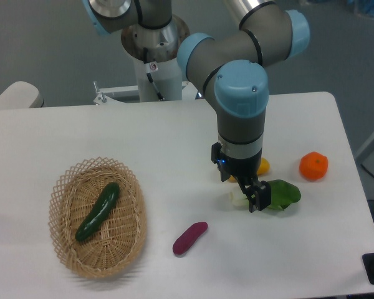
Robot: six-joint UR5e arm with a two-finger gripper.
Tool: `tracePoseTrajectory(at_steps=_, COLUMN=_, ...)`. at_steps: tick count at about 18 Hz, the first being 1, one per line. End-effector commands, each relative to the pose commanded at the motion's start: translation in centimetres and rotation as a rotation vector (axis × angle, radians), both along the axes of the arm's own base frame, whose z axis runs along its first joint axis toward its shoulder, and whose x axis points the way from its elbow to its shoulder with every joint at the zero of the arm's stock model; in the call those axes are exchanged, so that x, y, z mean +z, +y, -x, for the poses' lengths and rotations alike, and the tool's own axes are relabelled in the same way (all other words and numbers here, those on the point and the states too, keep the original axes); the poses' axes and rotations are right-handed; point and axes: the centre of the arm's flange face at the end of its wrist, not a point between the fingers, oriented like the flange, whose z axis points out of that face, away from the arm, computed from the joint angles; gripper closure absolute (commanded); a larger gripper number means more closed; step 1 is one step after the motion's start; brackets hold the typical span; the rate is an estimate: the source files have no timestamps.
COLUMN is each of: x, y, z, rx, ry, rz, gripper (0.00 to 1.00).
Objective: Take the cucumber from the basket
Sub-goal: 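Lift the gripper up from beside the bok choy, then move the open gripper over the green cucumber in the wicker basket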
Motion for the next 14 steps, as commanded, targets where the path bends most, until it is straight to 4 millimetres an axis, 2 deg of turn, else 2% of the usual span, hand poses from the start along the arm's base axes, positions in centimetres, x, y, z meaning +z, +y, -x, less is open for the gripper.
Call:
tracePoseTrajectory(at_steps=6, x=1.0, y=0.0, z=-0.4, rx=0.004, ry=0.002, rz=-0.007, gripper=0.00)
tracePoseTrajectory(at_steps=9, x=1.1, y=0.9, z=-1.7, rx=0.076, ry=-0.012, rz=-0.026, gripper=0.00)
tracePoseTrajectory(at_steps=11, x=0.7, y=1.7, z=-2.8, rx=0.134, ry=-0.032, rz=-0.021, gripper=0.00)
tracePoseTrajectory(at_steps=14, x=-0.1, y=2.1, z=-3.3, rx=0.204, ry=-0.058, rz=-0.015, gripper=0.00)
